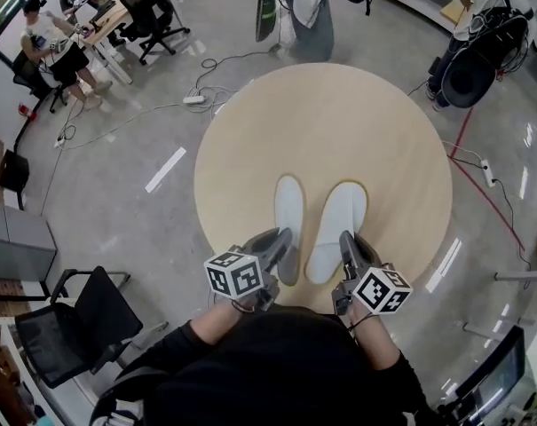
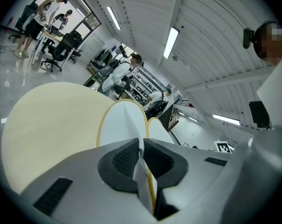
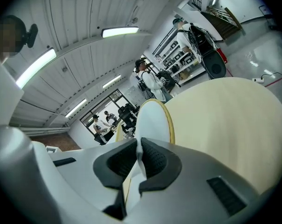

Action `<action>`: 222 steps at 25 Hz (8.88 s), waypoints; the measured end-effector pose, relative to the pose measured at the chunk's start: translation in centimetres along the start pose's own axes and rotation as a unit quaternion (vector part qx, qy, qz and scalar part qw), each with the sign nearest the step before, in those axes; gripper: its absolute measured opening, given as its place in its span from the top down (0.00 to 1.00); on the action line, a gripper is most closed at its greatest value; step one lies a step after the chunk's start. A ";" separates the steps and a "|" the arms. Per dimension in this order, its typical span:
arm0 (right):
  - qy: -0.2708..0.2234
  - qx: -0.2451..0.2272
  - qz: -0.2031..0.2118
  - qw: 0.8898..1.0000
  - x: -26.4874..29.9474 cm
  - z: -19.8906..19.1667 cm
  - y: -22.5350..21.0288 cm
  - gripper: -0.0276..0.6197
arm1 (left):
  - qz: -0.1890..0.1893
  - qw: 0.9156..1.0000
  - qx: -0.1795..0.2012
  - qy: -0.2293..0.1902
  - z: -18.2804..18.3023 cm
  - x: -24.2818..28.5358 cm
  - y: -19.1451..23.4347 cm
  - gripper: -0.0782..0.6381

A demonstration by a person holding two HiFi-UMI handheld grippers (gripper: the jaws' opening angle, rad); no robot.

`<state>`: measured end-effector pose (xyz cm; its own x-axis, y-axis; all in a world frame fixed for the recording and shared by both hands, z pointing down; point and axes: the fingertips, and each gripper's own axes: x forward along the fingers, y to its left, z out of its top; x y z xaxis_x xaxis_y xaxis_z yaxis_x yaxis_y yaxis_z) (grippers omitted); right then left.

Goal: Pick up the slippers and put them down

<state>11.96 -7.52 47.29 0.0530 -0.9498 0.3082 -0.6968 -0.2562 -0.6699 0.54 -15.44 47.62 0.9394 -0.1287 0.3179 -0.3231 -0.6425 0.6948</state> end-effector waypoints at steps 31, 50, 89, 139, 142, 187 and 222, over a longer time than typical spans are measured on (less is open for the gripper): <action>-0.115 0.057 -0.204 0.971 -14.0 1.0 -7.0 0.91 | -0.151 0.977 0.010 0.150 -9.0 6.7 -5.9 0.84; -0.080 0.044 -0.142 0.986 -14.3 11.9 -21.5 0.91 | -0.055 0.994 0.017 0.089 -8.4 18.2 -11.5 0.84; 0.110 0.002 -0.104 0.988 -4.0 21.8 -46.9 0.91 | 0.114 0.990 -0.028 0.083 -12.1 44.5 -10.4 0.84; 0.044 -0.073 -0.024 0.996 -6.3 21.5 -36.5 0.71 | -0.049 0.993 0.046 0.098 -12.5 41.6 -18.9 0.66; 0.037 -0.073 0.001 0.997 -7.1 19.7 -33.1 0.91 | -0.080 0.992 0.041 0.083 -12.6 37.6 -19.5 0.84; 0.007 -0.218 0.132 0.967 -7.2 -2.7 10.7 0.93 | 0.024 0.990 0.120 -0.066 -5.0 -7.7 -5.8 0.85; 0.039 -0.232 0.078 0.969 -7.4 -4.0 7.7 0.93 | -0.006 0.991 0.115 -0.070 -6.3 -7.2 -6.9 0.85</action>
